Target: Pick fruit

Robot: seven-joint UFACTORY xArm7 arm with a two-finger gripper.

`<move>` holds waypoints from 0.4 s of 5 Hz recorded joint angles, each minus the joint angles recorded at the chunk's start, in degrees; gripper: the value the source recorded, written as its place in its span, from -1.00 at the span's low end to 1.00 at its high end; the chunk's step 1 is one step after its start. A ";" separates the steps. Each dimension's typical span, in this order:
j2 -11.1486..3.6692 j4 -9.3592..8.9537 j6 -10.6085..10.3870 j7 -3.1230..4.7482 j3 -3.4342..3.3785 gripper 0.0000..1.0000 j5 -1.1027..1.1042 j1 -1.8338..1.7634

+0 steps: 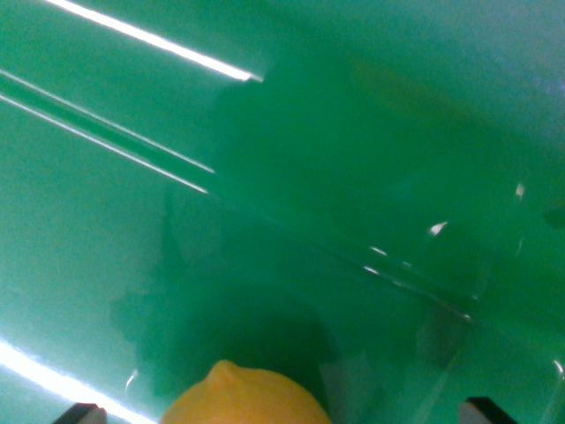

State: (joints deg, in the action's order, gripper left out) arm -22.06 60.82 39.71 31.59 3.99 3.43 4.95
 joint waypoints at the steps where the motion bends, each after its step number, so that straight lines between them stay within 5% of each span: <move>1: 0.00 0.00 0.00 0.00 0.00 -1.00 0.00 0.00; 2: -0.27 -0.30 -0.54 0.37 0.08 -1.00 0.02 0.09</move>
State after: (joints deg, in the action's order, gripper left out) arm -22.33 60.53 39.18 31.96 4.07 3.45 5.04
